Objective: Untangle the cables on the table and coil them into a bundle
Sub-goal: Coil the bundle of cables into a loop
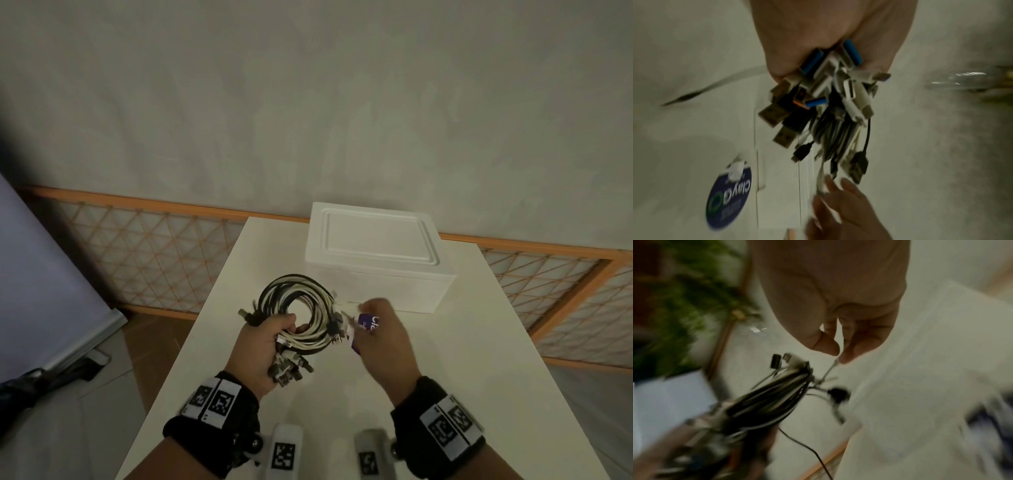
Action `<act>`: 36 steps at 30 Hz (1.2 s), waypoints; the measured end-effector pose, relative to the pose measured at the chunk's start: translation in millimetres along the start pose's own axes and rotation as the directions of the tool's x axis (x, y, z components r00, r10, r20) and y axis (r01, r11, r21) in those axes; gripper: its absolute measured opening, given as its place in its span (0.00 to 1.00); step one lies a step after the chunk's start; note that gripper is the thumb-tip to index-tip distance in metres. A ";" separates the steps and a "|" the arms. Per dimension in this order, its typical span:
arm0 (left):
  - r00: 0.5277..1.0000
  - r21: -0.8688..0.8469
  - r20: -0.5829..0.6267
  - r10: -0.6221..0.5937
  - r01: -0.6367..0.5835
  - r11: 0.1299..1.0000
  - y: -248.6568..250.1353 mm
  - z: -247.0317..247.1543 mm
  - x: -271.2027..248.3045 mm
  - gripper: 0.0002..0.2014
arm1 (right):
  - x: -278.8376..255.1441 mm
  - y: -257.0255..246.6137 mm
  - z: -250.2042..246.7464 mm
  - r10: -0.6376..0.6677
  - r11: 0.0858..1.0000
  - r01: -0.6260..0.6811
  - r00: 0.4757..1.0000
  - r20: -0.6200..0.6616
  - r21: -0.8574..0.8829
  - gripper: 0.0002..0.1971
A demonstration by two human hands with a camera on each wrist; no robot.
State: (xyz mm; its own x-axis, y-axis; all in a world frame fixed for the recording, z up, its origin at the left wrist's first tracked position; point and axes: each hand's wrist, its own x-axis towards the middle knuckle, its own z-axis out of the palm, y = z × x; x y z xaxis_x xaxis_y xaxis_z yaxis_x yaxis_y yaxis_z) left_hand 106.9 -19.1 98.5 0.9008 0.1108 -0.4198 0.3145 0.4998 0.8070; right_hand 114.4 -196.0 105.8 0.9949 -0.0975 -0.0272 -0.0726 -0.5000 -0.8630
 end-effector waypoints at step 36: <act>0.947 0.260 0.277 0.164 -0.238 0.936 41.9 -22.6 -2.1 0.13 | 19.1 3.5 -28.1 -0.161 0.982 0.070 0.803 0.573 0.178 0.07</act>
State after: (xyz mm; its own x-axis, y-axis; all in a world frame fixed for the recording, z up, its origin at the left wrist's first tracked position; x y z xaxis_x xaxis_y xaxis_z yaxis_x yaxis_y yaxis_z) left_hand 111.4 21.0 123.8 0.9873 -0.0512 -0.1502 0.1578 0.2178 0.9631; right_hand 131.1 -223.7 116.4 0.8513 0.4957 -0.1720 0.0112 -0.3449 -0.9386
